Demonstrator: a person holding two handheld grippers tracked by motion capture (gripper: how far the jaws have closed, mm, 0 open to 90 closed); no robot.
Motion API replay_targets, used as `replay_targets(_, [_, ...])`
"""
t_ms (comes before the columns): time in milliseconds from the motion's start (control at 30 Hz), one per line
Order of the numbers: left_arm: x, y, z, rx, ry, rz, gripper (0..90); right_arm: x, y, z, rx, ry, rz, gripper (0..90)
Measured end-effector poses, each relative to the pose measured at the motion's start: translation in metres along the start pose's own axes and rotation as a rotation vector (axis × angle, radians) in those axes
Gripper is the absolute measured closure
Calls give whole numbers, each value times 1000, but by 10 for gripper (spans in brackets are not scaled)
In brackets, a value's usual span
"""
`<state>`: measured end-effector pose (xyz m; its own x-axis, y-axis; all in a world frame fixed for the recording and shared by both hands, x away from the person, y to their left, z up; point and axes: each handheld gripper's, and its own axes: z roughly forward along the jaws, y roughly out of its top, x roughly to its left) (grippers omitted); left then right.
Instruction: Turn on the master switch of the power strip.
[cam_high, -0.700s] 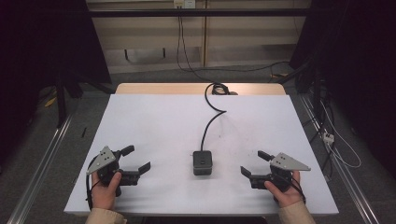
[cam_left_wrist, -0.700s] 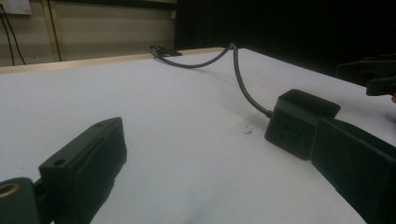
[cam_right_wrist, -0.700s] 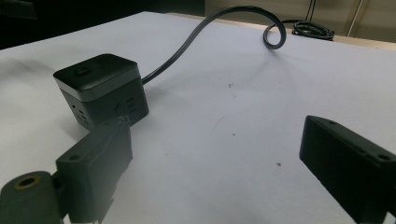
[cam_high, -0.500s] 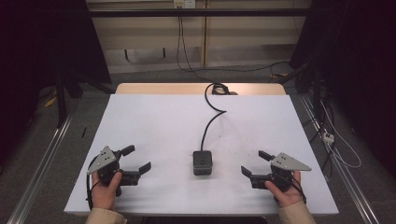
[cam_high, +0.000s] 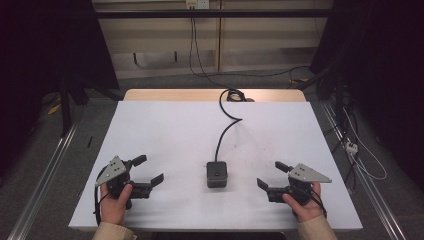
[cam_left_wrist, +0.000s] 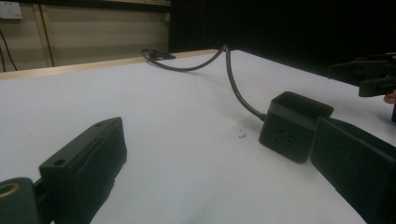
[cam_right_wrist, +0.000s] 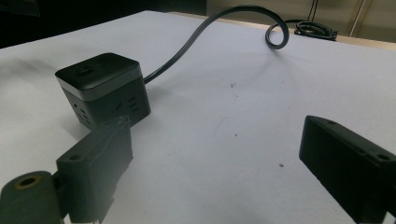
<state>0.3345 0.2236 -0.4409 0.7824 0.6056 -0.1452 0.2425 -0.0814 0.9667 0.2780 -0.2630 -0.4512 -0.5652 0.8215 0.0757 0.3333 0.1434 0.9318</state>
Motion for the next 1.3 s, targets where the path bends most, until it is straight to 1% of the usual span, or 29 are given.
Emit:
replay_targets(167, [-2, 3, 4, -4, -3, 4, 34, 1, 0, 1, -1, 2, -5, 95])
replay_targets(200, [-4, 4, 7, -6, -6, 9, 34, 1, 0, 0, -3, 3, -7, 95])
replay_targets(300, [-6, 5, 10, -7, -4, 3, 34, 1, 0, -1, -8, 1, -8, 94])
replay_targets(333, [-6, 6, 11, -4, -9, 9, 35, 0, 0, -2, -13, -3, -8, 94])
replay_targets(367, [-7, 7, 13, -6, -14, 6, 35, 0, 0, -2, -15, -4, -6, 93])
replay_targets(500, [-11, 9, 20, 8, -32, 19, 39, -1, 0, -3, -20, -5, -4, 92])
replay_targets(600, [-14, 9, 25, 16, -45, 20, 40, 0, 0, -3, -20, -6, -6, 92])
replay_targets(767, [-18, 10, 33, 28, -54, 20, 41, 0, 0, -3, -19, -3, -11, 92])
replay_targets(800, [-18, 10, 34, 31, -54, 25, 41, 0, 0, -3, -19, -3, -12, 92])
replay_targets(933, [-22, 10, 41, 46, -78, 17, 41, 0, 0, -3, -24, -2, -11, 91])
replay_targets(1067, [-25, 10, 46, 57, -90, 15, 41, 0, 0, -3, -27, -4, -11, 90])
replay_targets(1267, [-28, 10, 53, 74, -97, 12, 41, 0, 0, -4, -27, -2, -12, 87])
replay_targets(1300, [-29, 10, 54, 77, -93, 20, 41, 0, 0, -3, -28, -1, -12, 87])
